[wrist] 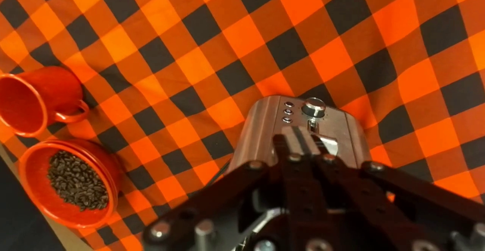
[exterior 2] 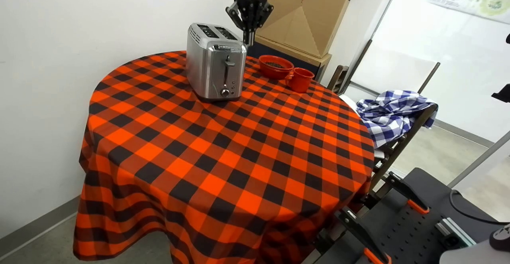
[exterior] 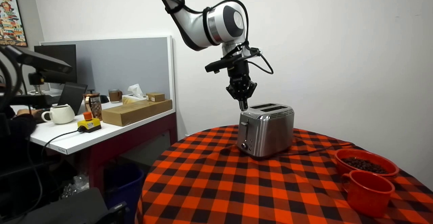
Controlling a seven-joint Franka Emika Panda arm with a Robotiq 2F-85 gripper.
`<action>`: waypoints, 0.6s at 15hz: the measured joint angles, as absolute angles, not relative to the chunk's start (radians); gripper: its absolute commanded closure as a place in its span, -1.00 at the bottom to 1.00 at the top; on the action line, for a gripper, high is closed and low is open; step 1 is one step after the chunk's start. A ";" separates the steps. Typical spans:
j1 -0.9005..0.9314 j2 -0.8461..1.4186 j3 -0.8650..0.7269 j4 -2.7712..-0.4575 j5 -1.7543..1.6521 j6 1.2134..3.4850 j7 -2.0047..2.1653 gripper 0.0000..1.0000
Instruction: Push down the switch of the toaster
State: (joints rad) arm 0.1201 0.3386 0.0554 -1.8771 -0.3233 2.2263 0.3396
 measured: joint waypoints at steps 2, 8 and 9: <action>0.134 0.375 0.041 -1.855 -0.350 2.237 0.340 1.00; 0.179 0.471 0.001 -1.785 -0.409 2.271 0.341 1.00; 0.183 0.485 0.000 -1.772 -0.409 2.274 0.341 1.00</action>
State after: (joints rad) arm 0.1830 0.4848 -0.0004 -1.7725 -0.4091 2.2737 0.3406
